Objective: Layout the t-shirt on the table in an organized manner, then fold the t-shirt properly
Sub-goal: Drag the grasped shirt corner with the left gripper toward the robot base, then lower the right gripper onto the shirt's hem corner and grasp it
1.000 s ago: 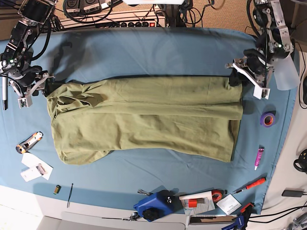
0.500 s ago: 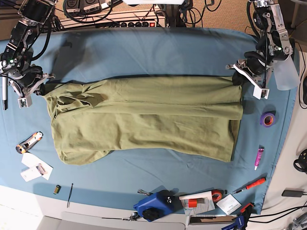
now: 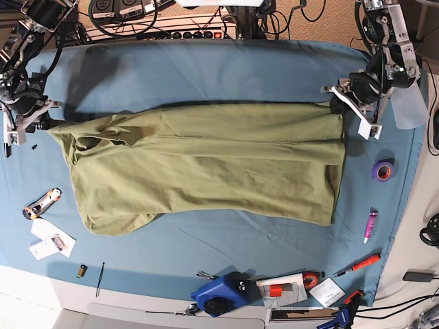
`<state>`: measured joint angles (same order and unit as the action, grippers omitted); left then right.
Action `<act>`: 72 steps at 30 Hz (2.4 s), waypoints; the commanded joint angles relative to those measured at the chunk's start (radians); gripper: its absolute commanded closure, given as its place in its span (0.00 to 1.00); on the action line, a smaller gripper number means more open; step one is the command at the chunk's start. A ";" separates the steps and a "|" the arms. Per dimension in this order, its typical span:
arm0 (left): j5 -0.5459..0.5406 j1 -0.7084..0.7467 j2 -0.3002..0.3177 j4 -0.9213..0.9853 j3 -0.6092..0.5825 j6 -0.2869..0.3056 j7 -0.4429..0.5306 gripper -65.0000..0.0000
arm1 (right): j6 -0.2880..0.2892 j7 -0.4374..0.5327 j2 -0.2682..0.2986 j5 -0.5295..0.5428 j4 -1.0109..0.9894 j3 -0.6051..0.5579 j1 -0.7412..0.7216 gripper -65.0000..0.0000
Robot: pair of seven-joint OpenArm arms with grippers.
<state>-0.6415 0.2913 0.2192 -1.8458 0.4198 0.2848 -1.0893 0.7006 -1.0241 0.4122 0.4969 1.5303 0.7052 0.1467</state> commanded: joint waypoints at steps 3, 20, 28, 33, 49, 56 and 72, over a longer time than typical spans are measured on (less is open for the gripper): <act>-0.013 0.014 0.015 -0.044 0.004 0.003 -0.003 1.00 | -0.002 0.009 0.026 0.010 0.015 0.010 0.025 1.00; -0.016 0.137 0.019 -0.170 0.116 0.045 -0.051 1.00 | -0.002 -0.088 0.026 0.013 0.152 0.159 0.115 1.00; -0.100 0.191 0.019 -0.170 0.133 0.083 -0.085 1.00 | -0.002 -0.109 0.021 0.114 0.152 0.165 0.181 1.00; -0.100 0.219 0.019 -0.170 0.133 0.083 -0.077 1.00 | -0.002 -0.109 0.001 0.116 0.152 0.164 0.186 1.00; -0.100 0.238 0.019 -0.200 0.134 0.078 -0.152 0.65 | -0.002 -0.204 0.014 0.269 0.152 0.176 0.186 0.65; -0.049 0.282 0.019 -0.374 0.134 0.048 -0.118 0.65 | -0.002 -0.211 0.034 0.451 0.152 0.297 0.182 0.65; 0.081 0.126 0.019 -0.370 0.132 -0.024 0.142 0.67 | -0.002 0.026 0.121 0.209 0.150 0.177 -0.059 0.65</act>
<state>-0.5503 0.4194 0.2302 -2.2005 0.5488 0.2584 -0.9684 0.6987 -1.0180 0.5053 0.6769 1.6665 0.8738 0.0963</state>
